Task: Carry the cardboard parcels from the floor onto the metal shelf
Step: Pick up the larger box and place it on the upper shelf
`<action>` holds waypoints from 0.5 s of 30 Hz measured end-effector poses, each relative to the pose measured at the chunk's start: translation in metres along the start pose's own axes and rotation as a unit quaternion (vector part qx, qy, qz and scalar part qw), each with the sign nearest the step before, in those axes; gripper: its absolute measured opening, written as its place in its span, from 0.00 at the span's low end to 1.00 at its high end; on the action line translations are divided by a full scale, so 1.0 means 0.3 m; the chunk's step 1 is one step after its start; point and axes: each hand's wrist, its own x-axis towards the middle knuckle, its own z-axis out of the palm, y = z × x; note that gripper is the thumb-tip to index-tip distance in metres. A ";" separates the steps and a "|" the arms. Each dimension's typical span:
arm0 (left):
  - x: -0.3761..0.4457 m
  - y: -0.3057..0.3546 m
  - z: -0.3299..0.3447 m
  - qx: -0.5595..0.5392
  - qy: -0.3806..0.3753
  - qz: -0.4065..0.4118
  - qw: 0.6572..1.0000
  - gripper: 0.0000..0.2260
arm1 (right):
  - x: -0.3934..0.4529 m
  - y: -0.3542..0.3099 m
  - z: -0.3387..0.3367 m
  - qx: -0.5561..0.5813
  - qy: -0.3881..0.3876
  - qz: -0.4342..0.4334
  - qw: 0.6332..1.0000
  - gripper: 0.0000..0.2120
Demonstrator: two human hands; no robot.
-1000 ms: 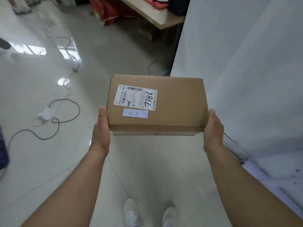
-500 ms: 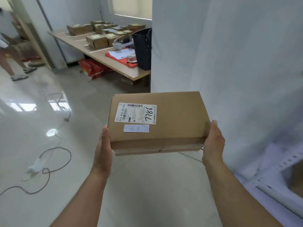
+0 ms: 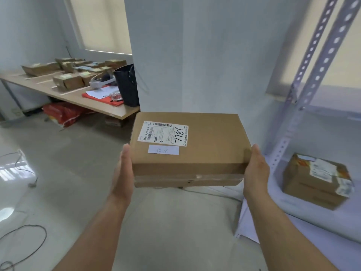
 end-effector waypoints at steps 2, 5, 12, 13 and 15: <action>-0.010 0.011 0.029 -0.006 -0.016 -0.007 1.000 0.36 | -0.021 -0.024 -0.062 0.002 0.019 -0.003 1.000 0.27; -0.028 0.019 0.074 0.003 -0.027 -0.010 1.000 0.36 | -0.055 -0.062 -0.155 0.013 0.046 -0.017 0.999 0.27; -0.109 0.097 0.213 -0.017 -0.094 -0.004 0.995 0.38 | -0.123 -0.132 -0.353 -0.006 0.118 -0.064 0.991 0.16; -0.117 0.112 0.233 -0.014 -0.103 -0.008 0.995 0.38 | -0.125 -0.145 -0.383 -0.004 0.131 -0.067 0.989 0.16; -0.126 0.142 0.272 0.006 -0.125 -0.016 0.992 0.39 | -0.126 -0.169 -0.438 0.003 0.141 -0.068 0.988 0.17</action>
